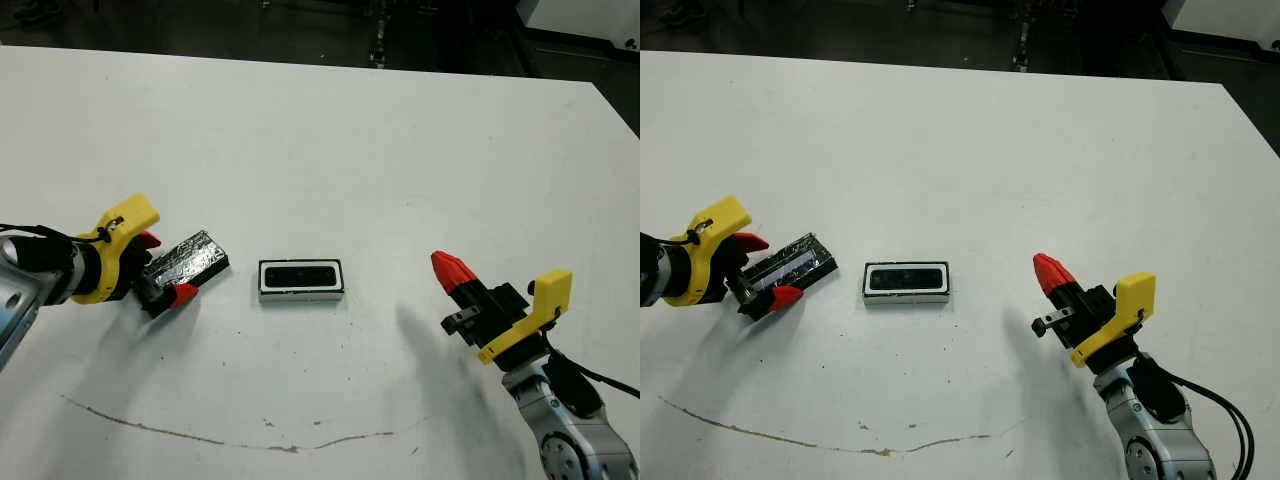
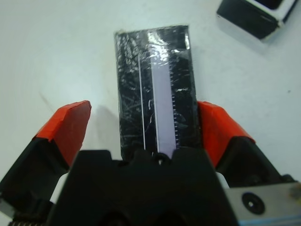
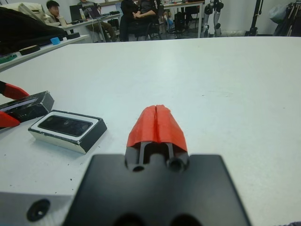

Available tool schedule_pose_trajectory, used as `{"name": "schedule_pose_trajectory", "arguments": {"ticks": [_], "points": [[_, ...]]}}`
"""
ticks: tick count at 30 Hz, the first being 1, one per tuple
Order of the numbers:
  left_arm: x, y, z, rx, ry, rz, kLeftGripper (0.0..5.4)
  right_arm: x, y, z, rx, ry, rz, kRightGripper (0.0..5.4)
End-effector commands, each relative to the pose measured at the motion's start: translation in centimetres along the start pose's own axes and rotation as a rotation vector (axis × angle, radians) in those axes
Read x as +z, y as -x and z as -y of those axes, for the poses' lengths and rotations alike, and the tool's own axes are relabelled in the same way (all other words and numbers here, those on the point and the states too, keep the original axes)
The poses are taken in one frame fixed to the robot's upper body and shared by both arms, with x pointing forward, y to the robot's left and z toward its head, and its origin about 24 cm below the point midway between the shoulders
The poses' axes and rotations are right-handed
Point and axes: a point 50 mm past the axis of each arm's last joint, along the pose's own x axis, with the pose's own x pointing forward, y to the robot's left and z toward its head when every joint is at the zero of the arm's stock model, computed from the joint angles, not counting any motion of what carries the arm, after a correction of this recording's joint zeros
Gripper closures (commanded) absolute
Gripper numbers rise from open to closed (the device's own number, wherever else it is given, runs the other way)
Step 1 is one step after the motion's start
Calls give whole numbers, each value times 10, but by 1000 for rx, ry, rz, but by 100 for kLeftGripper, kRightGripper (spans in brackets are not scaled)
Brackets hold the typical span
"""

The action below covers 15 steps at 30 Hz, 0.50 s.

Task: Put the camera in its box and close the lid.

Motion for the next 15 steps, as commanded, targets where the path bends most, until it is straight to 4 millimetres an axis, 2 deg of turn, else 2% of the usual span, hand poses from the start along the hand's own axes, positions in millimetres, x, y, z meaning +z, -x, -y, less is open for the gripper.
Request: {"name": "schedule_pose_trajectory", "arguments": {"ticks": [1,12,15], "points": [[-13,-7,4,-17,101,-47,0,-2,3,2,-15,-3,-19,540],[-12,-6,4,-31,47,-32,0,-2,4,2,-14,-3,-21,540],[-13,-6,4,-35,23,-24,25,-3,3,2,-15,-9,-21,540]]}}
